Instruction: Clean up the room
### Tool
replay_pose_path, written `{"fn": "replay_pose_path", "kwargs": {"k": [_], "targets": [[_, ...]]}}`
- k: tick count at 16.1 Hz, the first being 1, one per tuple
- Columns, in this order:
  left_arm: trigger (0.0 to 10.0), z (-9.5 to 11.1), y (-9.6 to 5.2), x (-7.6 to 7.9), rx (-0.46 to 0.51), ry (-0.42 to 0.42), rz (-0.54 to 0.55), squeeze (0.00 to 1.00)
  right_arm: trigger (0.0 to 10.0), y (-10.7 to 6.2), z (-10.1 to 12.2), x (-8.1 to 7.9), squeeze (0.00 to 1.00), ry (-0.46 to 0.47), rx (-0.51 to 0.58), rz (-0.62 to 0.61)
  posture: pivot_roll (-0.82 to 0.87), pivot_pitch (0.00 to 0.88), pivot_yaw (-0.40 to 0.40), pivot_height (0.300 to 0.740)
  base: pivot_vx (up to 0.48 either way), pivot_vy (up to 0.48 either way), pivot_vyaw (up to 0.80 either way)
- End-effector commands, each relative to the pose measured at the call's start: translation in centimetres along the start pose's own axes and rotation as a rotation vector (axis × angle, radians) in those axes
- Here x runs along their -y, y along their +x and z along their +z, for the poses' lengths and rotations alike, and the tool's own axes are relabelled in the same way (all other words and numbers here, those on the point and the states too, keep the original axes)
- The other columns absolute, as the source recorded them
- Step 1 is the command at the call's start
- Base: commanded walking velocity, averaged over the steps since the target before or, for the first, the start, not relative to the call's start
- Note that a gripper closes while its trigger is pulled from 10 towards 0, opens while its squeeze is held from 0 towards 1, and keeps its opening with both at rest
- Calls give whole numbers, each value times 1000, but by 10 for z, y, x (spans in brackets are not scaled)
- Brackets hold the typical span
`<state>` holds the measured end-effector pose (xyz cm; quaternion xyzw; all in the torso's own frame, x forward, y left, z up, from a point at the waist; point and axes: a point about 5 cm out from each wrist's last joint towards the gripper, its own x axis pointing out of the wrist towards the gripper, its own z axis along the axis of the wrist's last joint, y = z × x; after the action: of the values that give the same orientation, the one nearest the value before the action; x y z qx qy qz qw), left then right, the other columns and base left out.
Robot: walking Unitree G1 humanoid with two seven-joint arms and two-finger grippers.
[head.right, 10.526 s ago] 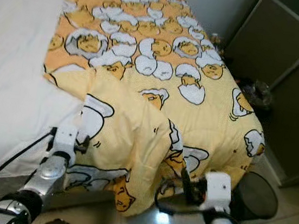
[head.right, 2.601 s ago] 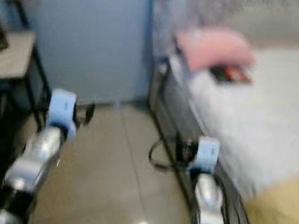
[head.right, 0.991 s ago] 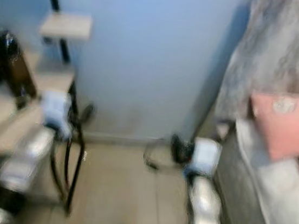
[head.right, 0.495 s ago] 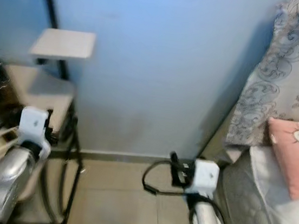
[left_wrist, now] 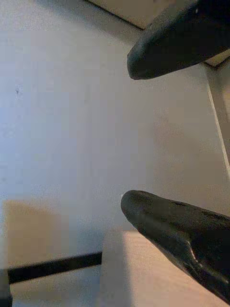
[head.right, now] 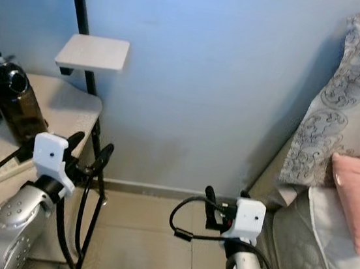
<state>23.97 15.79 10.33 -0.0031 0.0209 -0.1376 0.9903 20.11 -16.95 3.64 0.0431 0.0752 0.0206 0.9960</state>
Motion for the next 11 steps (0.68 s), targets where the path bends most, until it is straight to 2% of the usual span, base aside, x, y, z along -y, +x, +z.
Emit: {"fn": "replay_pose_path", "kwargs": {"k": [1,11], "targets": [[10000,5,1,2,12,2,-7,0,10000,1,1,6,0,-1,-3,-19,146,0,-37,740,0,0,0],[10000,5,1,2,12,2,-7,0,10000,1,1,6,0,-1,-3,-19,146,0,-37,740,0,0,0]]}}
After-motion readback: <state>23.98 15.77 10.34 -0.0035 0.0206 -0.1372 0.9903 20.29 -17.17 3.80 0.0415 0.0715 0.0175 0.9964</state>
